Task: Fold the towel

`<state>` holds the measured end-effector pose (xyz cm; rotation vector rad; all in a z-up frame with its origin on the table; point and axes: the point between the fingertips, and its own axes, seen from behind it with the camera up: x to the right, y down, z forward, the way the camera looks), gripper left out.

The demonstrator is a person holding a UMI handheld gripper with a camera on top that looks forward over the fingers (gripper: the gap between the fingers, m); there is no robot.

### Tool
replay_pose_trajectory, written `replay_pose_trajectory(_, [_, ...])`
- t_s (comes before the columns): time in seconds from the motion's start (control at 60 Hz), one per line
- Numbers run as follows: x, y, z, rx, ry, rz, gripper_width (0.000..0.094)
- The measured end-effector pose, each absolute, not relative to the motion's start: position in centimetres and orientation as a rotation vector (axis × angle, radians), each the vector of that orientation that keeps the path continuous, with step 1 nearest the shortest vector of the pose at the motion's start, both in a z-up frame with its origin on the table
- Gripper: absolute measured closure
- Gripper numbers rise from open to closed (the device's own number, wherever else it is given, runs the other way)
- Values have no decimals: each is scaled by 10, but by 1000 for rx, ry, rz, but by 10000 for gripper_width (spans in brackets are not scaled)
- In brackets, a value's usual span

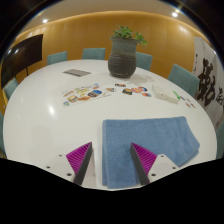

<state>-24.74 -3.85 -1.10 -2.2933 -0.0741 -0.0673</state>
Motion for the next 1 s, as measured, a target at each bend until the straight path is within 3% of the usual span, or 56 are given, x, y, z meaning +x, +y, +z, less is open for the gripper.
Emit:
replay_pose_trajectory(0.05, [-246,-32,-7,-2253,-100,-70,255])
replay_pose_trajectory(0.15, [-242,-24,-6,-2220,-191,-126,758])
replay_pose_trajectory(0.183, [-236,-23,-5,-2212,-202,-157,855])
replay_pose_trajectory(0.35, [-256,-31,7,-2282,-146,54,870])
replay_pose_trajectory(0.5, [-294,-38,90,-2190,-96,404,870])
replay_pose_trajectory(0.567, [-282,-33,128,-2135,-48,498,871])
replay_pose_trajectory(0.633, [-253,-24,145,-2120,13,516,871])
replay_pose_trajectory(0.7, [-206,-15,132,-2134,63,453,869])
replay_pose_trajectory(0.783, [-142,-13,88,-2214,116,335,854])
replay_pose_trajectory(0.833, [-116,-17,65,-2262,149,304,779])
replay_pose_trajectory(0.867, [-95,-20,47,-2290,171,273,671])
replay_pose_trajectory(0.917, [-66,-27,35,-2320,210,187,378])
replay_pose_trajectory(1.0, [-37,-37,43,-2316,214,80,130])
